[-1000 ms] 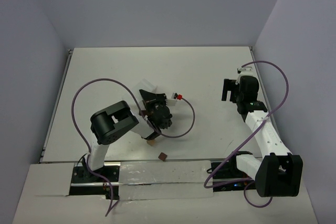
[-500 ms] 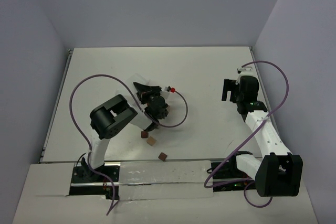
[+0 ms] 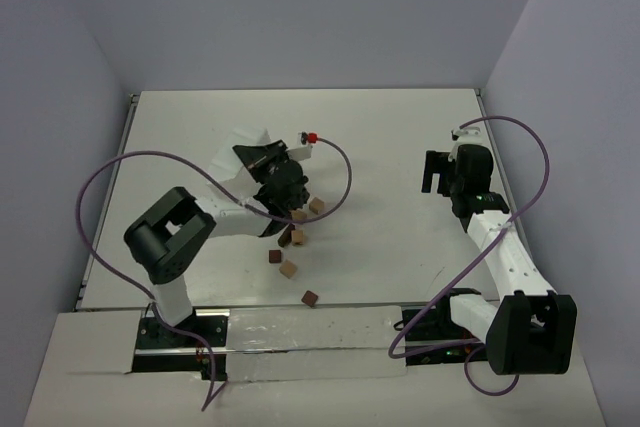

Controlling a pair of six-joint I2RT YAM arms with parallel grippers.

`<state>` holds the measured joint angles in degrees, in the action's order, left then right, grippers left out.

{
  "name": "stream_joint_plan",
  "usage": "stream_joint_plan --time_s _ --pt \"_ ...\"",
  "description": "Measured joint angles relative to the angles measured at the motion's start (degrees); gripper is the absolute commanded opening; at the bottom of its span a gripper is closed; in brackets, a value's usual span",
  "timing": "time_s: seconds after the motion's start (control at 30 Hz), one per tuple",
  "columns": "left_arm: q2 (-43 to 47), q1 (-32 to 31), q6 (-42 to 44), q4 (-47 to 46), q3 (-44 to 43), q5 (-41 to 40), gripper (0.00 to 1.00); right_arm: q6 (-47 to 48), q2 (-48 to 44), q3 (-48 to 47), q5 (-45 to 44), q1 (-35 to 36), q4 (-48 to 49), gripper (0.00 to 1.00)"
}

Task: Build the wood block tower

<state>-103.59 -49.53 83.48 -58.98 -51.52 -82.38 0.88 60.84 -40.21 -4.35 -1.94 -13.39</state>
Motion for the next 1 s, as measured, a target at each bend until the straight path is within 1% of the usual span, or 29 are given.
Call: stream_joint_plan --time_s 0.03,0.07,0.13,0.17,0.2,0.23,0.3,0.37,0.43,0.5,0.6,0.7,0.8,0.87,0.93,1.0 --pt "1.58 0.16 -9.23 11.81 -2.56 1.27 0.00 -0.02 0.04 0.00 0.14 -0.02 -0.02 1.00" --pt "2.03 0.56 -21.00 28.78 -7.90 2.97 0.00 -0.02 0.14 0.00 0.17 -0.04 -0.02 1.00" --pt "-1.13 1.68 -42.91 58.14 -23.34 10.23 0.00 0.00 0.22 0.00 0.30 -0.11 -0.27 1.00" --pt "-3.16 2.59 -51.69 67.75 -30.04 14.83 0.00 -0.02 0.24 -0.02 0.28 -0.13 -0.33 1.00" --pt "-3.98 3.50 -58.54 75.22 -34.41 19.16 0.00 -0.02 0.26 -0.02 0.39 -0.17 -0.41 1.00" --pt "-3.96 4.41 -63.91 80.63 -36.22 22.44 0.00 -0.02 0.28 -0.02 0.37 -0.22 -0.41 1.00" --pt "-3.05 6.03 -72.14 90.98 -37.18 27.43 0.00 0.00 0.28 -0.04 0.39 -0.22 -0.44 1.00" --pt "-2.93 7.73 -77.75 99.31 -37.29 32.24 0.00 -0.02 0.30 -0.04 0.45 -0.22 -0.44 1.00" --pt "-2.99 9.29 -81.46 105.22 -37.29 36.84 0.00 0.00 0.44 -0.04 0.51 -0.22 -0.44 1.00" --pt "-2.85 11.91 -84.09 109.04 -37.37 42.28 0.00 -0.01 0.59 -0.04 0.58 -0.22 -0.47 1.00" --pt "-2.35 18.74 -85.61 111.08 -37.69 50.15 0.00 -0.01 0.93 -0.10 0.84 -0.24 -0.56 1.00" --pt "-0.07 28.17 -84.05 109.64 -37.19 54.44 0.00 0.00 1.46 -0.26 1.08 -0.24 -0.81 1.00" --pt "5.40 36.98 -79.27 102.64 -32.52 57.68 0.00 0.00 1.96 -0.34 1.41 -0.24 -0.91 1.00" --pt "8.48 42.25 -76.01 100.21 -30.31 59.33 0.00 0.00 2.32 -0.43 1.66 -0.26 -1.12 1.00" --pt "8.47 47.86 -73.28 99.99 -31.68 62.67 0.00 0.00 2.42 -0.48 1.92 -0.26 -1.39 1.00" --pt "4.89 53.32 -71.21 100.91 -36.61 66.72 0.00 0.02 2.42 -0.68 2.11 -0.26 -1.59 1.00"
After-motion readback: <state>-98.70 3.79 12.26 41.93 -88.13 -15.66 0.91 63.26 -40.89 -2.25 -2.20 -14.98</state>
